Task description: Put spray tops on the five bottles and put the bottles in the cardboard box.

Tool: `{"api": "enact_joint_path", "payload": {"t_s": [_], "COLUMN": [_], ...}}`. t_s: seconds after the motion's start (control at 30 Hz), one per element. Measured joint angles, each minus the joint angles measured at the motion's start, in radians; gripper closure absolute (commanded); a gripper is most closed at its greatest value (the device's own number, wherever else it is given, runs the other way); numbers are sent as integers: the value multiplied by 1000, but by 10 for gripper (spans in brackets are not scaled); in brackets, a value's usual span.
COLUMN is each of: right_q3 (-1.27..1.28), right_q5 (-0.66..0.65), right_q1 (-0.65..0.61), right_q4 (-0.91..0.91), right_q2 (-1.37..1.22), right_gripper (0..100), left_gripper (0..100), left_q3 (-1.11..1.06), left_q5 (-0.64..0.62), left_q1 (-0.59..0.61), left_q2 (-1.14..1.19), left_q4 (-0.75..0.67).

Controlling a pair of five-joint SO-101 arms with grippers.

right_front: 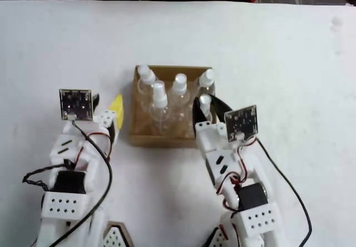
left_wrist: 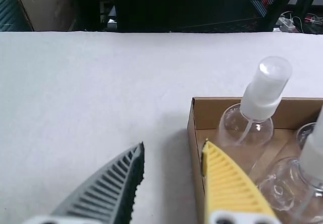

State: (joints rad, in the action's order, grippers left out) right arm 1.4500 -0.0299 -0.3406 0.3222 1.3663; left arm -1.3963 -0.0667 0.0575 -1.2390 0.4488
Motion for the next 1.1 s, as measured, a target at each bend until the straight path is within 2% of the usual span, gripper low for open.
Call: {"api": "enact_joint_path", "payload": {"t_s": [0.3, 0.53, 1.1], "right_q3": [49, 77, 92], "right_q5": [2, -95, -107], "right_q1": [-2, -3, -3], "right_q4": [-28, -28, -29], "right_q2": [21, 52, 52], "right_gripper": [982, 982, 982], "left_gripper": [824, 824, 824], "left_q3": [0, 0, 0], "left_q5": [0, 0, 0], "left_q1": [0, 0, 0], "left_q2": [0, 0, 0], "left_q4": [0, 0, 0]}}
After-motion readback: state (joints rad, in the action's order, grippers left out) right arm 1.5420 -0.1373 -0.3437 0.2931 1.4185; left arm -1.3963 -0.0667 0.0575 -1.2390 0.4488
